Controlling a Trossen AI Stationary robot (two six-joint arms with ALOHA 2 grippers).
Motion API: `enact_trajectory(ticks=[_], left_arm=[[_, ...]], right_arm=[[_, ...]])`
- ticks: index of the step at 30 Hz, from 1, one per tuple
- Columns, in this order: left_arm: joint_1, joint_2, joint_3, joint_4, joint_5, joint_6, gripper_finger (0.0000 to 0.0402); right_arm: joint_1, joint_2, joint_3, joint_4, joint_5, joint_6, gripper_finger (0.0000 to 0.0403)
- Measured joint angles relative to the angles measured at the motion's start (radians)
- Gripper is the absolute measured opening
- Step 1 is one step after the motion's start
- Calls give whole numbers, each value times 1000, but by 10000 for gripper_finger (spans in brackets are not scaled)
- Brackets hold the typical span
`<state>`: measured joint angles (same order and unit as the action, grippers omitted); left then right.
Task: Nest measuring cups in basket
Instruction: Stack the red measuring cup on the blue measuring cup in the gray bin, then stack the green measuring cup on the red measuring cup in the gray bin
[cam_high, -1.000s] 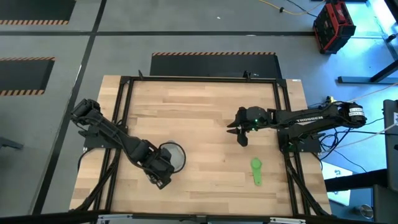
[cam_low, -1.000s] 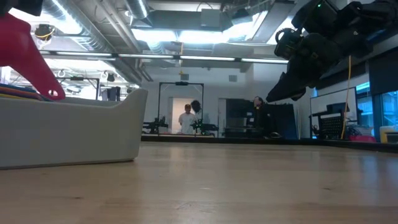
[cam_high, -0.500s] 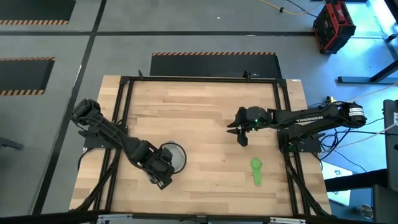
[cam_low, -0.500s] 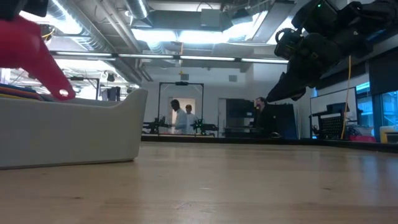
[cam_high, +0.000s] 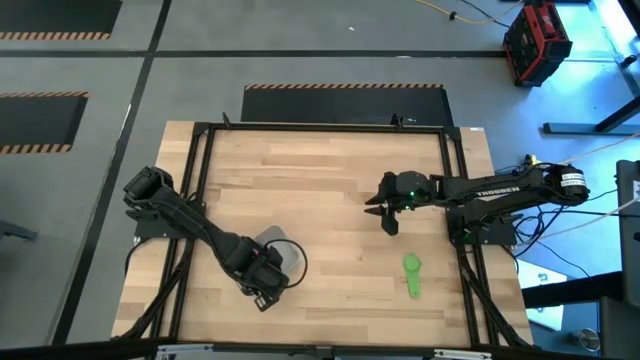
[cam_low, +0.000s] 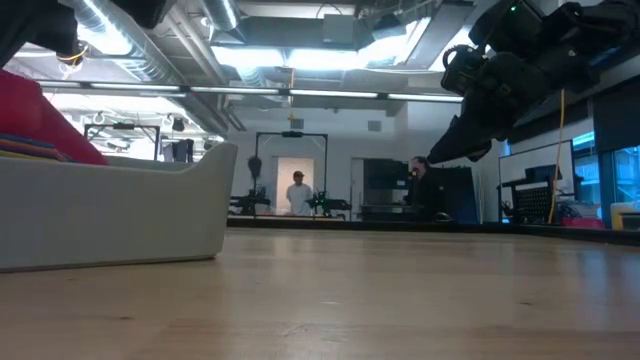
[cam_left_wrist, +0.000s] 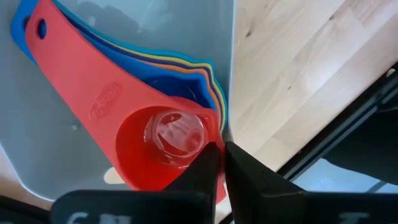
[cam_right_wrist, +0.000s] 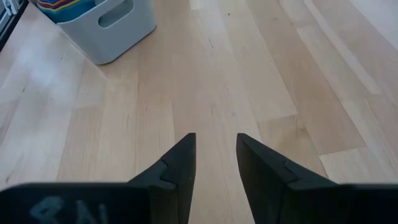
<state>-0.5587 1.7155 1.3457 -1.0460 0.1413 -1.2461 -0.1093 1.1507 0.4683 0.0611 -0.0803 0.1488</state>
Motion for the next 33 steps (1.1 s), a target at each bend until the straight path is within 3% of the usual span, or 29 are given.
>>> enact_trajectory(ticks=[9,21,26,33], left_arm=[[1,0,0,-3,0,-8,46],[13,0,0,-19,6,-30,141],[53,-11,21,-16,60,50,144],[135,-12,160,7,-36,313,144]], right_arm=[[0,0,0,1,0,3,121],[0,0,0,1,0,2,121],[0,0,0,2,-1,0,121],[1,-3,42,-71,-18,-1,121]])
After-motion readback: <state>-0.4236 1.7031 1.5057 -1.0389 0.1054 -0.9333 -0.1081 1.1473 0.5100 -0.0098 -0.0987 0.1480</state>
